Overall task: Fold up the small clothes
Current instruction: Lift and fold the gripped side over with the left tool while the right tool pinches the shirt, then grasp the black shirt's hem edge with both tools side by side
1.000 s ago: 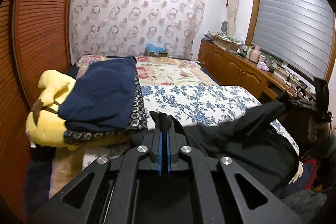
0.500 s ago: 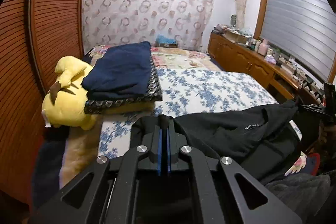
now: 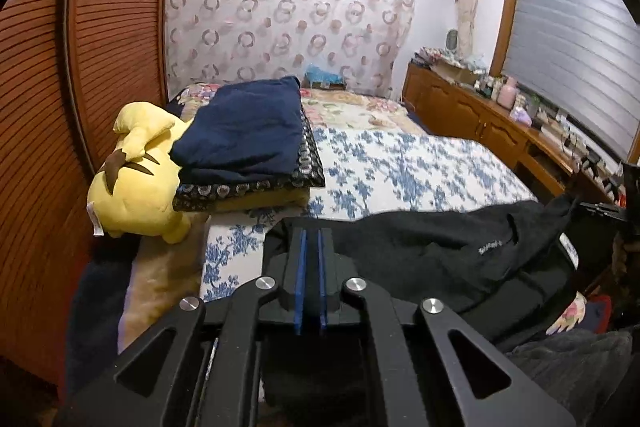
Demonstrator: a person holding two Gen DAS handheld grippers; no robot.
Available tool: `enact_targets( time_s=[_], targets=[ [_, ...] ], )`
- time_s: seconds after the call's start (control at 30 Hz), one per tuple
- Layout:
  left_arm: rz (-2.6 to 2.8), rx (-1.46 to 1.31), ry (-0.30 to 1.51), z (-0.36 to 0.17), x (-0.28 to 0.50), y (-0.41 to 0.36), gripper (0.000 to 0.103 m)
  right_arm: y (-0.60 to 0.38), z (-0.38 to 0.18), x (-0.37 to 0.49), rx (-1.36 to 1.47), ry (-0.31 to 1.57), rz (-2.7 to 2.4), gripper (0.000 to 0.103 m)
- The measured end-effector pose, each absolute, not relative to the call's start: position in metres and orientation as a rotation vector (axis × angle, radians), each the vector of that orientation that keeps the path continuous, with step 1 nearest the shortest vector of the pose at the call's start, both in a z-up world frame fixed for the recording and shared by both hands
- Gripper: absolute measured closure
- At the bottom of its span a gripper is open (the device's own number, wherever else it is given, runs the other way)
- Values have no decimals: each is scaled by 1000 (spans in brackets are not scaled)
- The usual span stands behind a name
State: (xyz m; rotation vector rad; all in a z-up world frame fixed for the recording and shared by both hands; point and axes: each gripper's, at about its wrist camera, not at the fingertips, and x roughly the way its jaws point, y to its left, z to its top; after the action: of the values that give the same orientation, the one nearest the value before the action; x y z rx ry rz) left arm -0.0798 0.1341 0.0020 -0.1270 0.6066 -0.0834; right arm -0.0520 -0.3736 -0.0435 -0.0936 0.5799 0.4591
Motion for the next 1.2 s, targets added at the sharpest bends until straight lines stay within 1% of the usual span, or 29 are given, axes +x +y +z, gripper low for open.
enact_targets(
  time_s=[0.07,0.1,0.13,0.2,0.33,0.4,0.47,0.67,0.73,1.2],
  targets=[
    [-84,-142,589,4,-76,135,73,-377,-37,-51,-81,554,457,90],
    [-82,-139,588,4,-72,134,70,-379,-32,-50,-79,539,455,79],
    [-84,-131,591,4,-66,133,65,-380,-28,-49,-80,524,442,66],
    [-97,-117,603,1,-52,130,63,-380,-24,-44,-83,510,429,56],
    [-116,-74,635,-9,-27,124,59,-372,-29,-24,-112,515,430,56],
    [-137,-61,664,-17,-15,121,47,-368,-34,-12,-120,523,425,56],
    [-153,-52,689,-24,-5,118,39,-363,-41,-2,-121,520,426,56],
    [-107,-19,767,-41,23,120,38,-352,-59,25,-129,574,452,56],
    [-68,10,779,-44,30,123,38,-351,-65,33,-133,606,448,50],
    [-61,-17,885,-77,58,137,38,-347,-89,77,-121,748,447,50]
  ],
)
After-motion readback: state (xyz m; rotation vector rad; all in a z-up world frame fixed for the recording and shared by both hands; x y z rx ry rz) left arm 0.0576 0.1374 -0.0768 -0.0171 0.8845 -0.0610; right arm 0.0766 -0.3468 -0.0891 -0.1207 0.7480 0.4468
